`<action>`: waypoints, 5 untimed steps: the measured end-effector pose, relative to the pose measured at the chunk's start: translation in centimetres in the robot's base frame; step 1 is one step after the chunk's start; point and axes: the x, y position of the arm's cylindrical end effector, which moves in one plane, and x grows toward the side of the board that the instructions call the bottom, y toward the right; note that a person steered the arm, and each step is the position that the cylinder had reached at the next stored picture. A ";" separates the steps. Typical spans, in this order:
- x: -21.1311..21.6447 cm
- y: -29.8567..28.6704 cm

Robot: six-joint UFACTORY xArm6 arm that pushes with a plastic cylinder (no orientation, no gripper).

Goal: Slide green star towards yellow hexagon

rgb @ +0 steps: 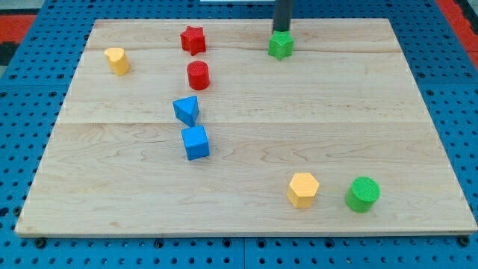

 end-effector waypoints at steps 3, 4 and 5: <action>11.2 3.0; 15.7 5.7; 19.7 5.8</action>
